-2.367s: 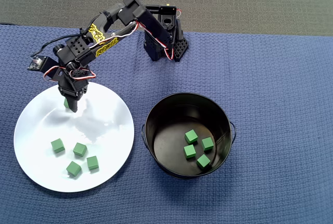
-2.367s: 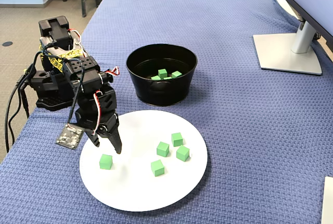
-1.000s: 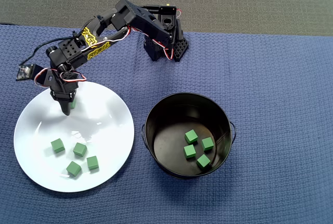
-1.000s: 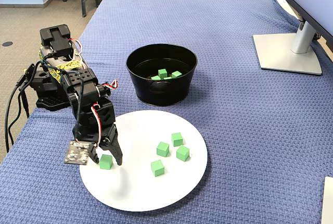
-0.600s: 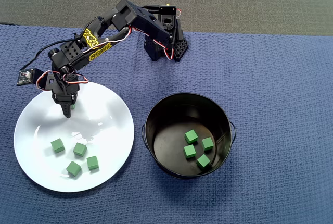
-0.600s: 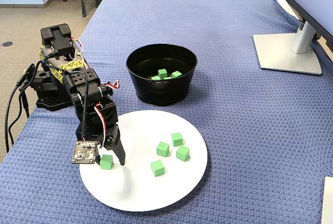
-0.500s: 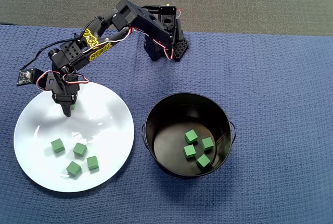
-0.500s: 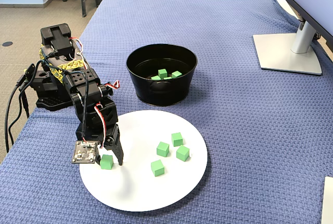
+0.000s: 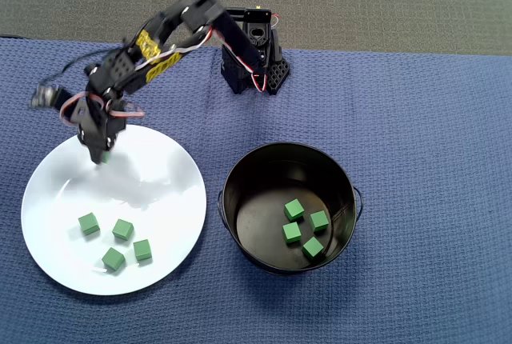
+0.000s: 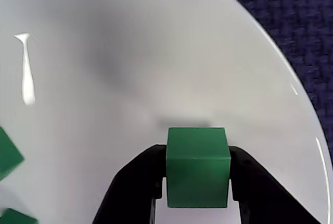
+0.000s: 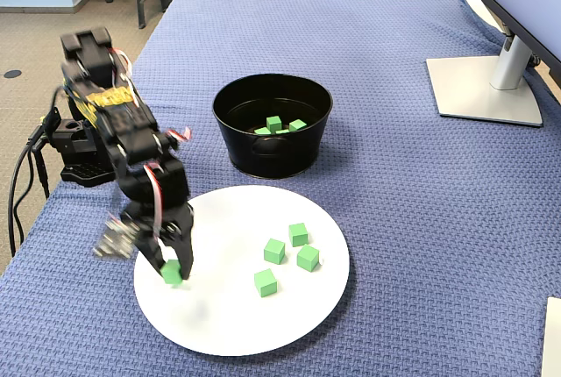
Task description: Pick up the green cubes from the white plate and place them in the black recipient
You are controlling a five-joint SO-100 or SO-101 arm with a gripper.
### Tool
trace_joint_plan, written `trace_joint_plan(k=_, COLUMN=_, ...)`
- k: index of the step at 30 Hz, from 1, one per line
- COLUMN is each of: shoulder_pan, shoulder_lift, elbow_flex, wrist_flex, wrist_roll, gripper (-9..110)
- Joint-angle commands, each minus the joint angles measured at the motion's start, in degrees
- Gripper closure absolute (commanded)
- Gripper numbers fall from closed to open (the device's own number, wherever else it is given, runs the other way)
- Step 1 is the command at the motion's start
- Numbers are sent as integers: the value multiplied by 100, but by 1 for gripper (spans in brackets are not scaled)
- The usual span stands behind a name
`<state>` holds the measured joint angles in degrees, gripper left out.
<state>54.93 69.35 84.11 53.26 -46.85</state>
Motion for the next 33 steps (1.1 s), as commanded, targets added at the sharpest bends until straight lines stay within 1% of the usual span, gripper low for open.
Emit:
trace_joint_plan(k=1, shoulder_pan=-211, shoulder_lift=1749, elbow_flex=483, wrist_flex=-105, wrist_roll=677, gripper=101)
trace_joint_plan(k=5, shoulder_pan=-598, shoulder_lift=2760, elbow_flex=475, wrist_flex=633, wrist_roll=1072, gripper=101)
trace_joint_plan(k=8, shoulder_pan=-1116, shoulder_lift=3524, elbow_flex=483, wrist_flex=1116, wrist_roll=1591, gripper=101)
trace_joint_plan(k=11, shoulder_pan=-1898, shoulder_lift=4069, elbow_flex=475, wrist_flex=1494, wrist_roll=2145, gripper=101)
trace_joint_plan(k=15, shoulder_pan=-3234, shoulder_lift=4298, elbow_flex=439, wrist_flex=1942, wrist_roll=2795, gripper=101)
trace_joint_plan(k=18, shoulder_pan=-4254, shoulder_lift=4307, elbow_flex=571, wrist_flex=1951, wrist_roll=3182, gripper=101)
trace_joint_plan(k=21, shoulder_pan=-5133, shoulder_lift=4298, elbow_flex=844, wrist_flex=1688, wrist_roll=3639, gripper=101)
trace_joint_plan(k=26, shoulder_pan=-6126, shoulder_lift=4192, elbow_flex=1099, wrist_flex=1266, wrist_roll=4078, gripper=102)
trace_joint_plan(k=27, shoulder_pan=-6249, shoulder_lift=4104, elbow_flex=1081, wrist_flex=1248, wrist_roll=4052, gripper=94)
trace_joint_plan(k=28, shoulder_pan=-6337, shoulder_lift=4025, elbow_flex=1072, wrist_flex=1230, wrist_roll=3990, gripper=77)
trace_joint_plan(k=29, shoulder_pan=-6363, shoulder_lift=3955, elbow_flex=1046, wrist_flex=1222, wrist_roll=3955, gripper=69)
trace_joint_plan(k=31, shoulder_pan=-6258, shoulder_lift=3902, elbow_flex=976, wrist_flex=1195, wrist_roll=3788, gripper=66)
trace_joint_plan(k=33, shoulder_pan=-5950, shoulder_lift=3876, elbow_flex=826, wrist_flex=1187, wrist_roll=3595, gripper=65)
